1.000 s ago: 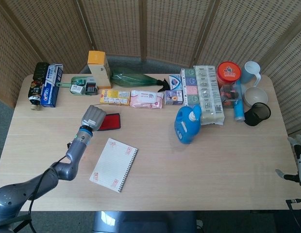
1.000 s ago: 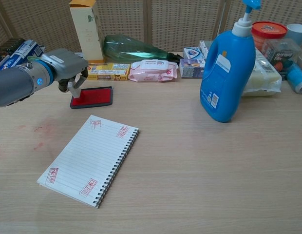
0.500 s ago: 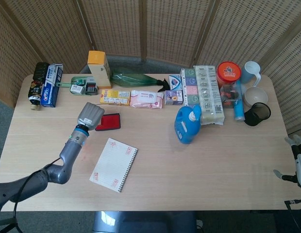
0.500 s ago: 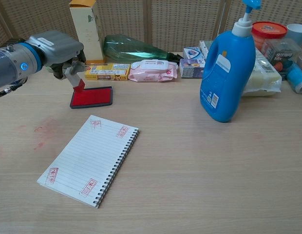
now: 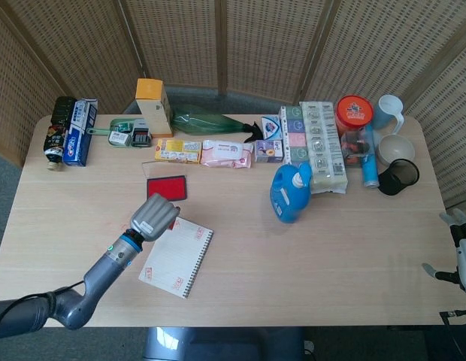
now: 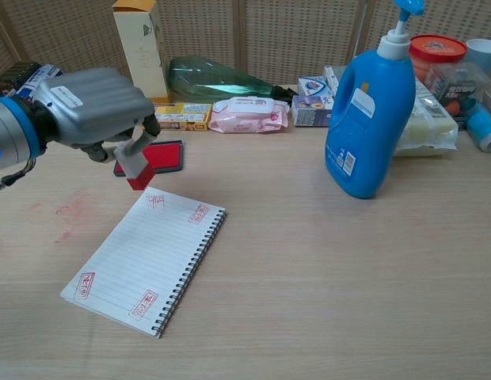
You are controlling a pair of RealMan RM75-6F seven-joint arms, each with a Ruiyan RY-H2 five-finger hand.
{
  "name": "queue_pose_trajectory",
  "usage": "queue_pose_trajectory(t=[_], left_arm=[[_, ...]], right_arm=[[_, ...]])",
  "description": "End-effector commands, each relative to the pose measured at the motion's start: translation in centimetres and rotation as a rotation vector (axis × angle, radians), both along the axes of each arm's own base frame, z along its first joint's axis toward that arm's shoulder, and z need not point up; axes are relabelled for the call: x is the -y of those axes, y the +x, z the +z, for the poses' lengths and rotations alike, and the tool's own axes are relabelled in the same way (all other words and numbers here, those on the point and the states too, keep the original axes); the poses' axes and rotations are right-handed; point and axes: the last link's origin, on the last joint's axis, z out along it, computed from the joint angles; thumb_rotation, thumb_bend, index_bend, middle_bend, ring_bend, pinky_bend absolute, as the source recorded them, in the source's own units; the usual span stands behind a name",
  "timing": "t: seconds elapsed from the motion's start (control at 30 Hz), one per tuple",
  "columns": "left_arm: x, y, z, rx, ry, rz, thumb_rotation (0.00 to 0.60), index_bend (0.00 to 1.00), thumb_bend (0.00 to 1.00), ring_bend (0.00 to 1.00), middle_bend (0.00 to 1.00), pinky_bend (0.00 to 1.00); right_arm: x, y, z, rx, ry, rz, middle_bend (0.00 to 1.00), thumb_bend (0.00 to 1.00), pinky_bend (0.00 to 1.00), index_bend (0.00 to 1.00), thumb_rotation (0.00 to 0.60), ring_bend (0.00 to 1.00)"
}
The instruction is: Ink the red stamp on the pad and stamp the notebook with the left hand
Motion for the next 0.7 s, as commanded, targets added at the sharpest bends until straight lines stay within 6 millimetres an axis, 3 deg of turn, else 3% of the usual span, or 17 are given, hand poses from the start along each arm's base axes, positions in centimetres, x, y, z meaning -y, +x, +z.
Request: queue_pose_trajectory(t=[0.03,0.33,0.7], left_arm=[[1.8,-0.2,-0.2,-0.026,-0.026,-0.015,0.600,0.65,0.34,1.00,1.00,1.00],[4.1,-0.8,-1.2,-0.093,-0.071,-0.015,0.600,0.65,0.34,1.00,1.00,1.00],[4.5,-0.8,-2.7,-0.117,-0.086,-0.018,0.600,0.65,0.34,1.00,1.00,1.00]], right_arm=[[0.0,0.0,0.0,0.003,0.002,-0.001,0.00,0.00,0.00,0.10,0.600,0.00],[0.0,0.1,0.1,0.008,0.000,0.002,0.00,0.00,0.00,0.10,0.600,0.00],[-0.1,0.1,0.3,0.017,-0.003,0.005,0.00,0.00,0.00,0.10,0.600,0.00]])
